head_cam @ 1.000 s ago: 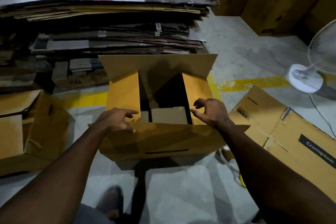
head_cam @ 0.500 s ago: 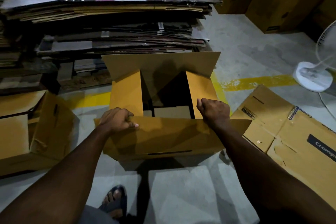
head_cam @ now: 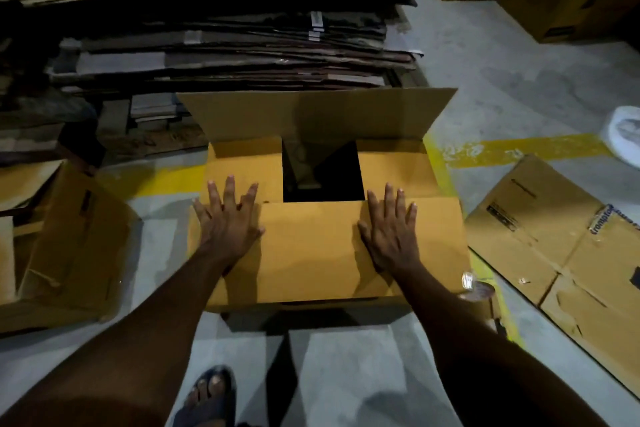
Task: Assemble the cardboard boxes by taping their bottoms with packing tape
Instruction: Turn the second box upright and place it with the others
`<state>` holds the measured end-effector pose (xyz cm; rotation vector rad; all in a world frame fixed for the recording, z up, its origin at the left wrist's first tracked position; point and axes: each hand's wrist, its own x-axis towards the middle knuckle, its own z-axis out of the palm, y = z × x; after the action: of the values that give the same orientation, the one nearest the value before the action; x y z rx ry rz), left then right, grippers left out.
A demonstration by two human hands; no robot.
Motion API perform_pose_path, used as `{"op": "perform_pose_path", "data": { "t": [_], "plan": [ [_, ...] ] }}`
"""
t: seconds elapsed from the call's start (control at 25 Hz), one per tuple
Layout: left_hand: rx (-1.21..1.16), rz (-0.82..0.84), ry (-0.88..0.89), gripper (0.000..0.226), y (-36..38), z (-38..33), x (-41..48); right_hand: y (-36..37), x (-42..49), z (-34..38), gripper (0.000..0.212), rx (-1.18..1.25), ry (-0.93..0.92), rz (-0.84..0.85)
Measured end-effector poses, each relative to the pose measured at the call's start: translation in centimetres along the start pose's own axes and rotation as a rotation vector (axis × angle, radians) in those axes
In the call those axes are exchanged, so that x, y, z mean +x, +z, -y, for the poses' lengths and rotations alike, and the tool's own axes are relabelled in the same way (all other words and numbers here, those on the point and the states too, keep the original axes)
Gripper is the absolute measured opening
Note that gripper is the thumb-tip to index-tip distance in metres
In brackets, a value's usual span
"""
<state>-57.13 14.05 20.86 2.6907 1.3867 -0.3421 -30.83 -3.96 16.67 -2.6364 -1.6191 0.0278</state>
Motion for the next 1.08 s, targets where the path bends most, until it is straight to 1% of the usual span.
{"op": "perform_pose_path", "data": {
  "t": [0.08,0.16,0.2,0.32,0.4,0.48,0.56,0.64,0.72,0.8,0.84,0.88,0.96,1.04,1.08],
  "plan": [
    [0.014,0.143,0.064,0.078,3.0,-1.8,-0.2,2.6,-0.7,-0.2,0.069,-0.027,-0.05,0.109],
    [0.009,0.234,0.103,0.072,4.9,-2.8,-0.7,3.5,-1.1,-0.4,0.072,-0.036,-0.064,0.185],
    [0.007,0.249,0.104,0.071,5.4,-3.0,-0.8,3.4,-0.9,-0.3,0.071,-0.026,-0.05,0.173],
    [0.011,0.215,0.124,0.071,6.4,-2.9,-0.6,1.3,2.2,0.1,0.059,0.067,0.0,0.001],
    [0.004,0.177,0.134,0.076,6.6,-2.5,-0.8,-1.1,5.6,1.1,0.058,0.073,-0.032,-0.13],
    [0.01,0.177,0.13,0.08,6.7,-2.5,-0.8,-3.6,9.4,2.4,0.062,0.051,-0.081,-0.234],
    [0.02,0.173,0.131,0.075,6.5,-2.6,-0.9,-5.8,12.6,3.8,0.07,-0.004,-0.132,-0.26],
    [0.016,0.171,0.13,0.07,6.1,-2.7,-0.9,-7.2,15.0,4.6,0.075,-0.063,-0.14,-0.225],
    [0.015,0.15,0.137,0.069,5.8,-2.7,-0.9,-8.5,16.6,5.1,0.07,-0.094,-0.1,-0.221],
    [0.004,0.088,0.13,0.068,5.7,-2.7,-1.1,-9.3,16.8,5.7,0.051,-0.033,-0.059,-0.32],
    [-0.015,0.035,0.114,0.067,5.5,-2.6,-1.1,-9.3,16.0,5.9,0.044,0.006,-0.06,-0.34],
    [-0.047,-0.042,0.097,0.065,5.2,-2.4,-1.2,-8.6,14.7,5.9,0.041,0.035,-0.076,-0.289],
    [-0.102,-0.233,0.043,0.062,4.8,-1.9,-1.2,-5.4,11.1,4.9,0.035,0.043,-0.086,-0.108],
    [-0.151,-0.364,-0.078,0.071,3.9,-0.7,-0.7,-1.6,7.6,2.4,0.034,-0.002,-0.002,-0.02],
    [-0.155,-0.377,-0.149,0.079,3.1,0.0,-0.3,-0.1,6.4,1.1,0.037,-0.029,0.086,0.012]
  ]
}}
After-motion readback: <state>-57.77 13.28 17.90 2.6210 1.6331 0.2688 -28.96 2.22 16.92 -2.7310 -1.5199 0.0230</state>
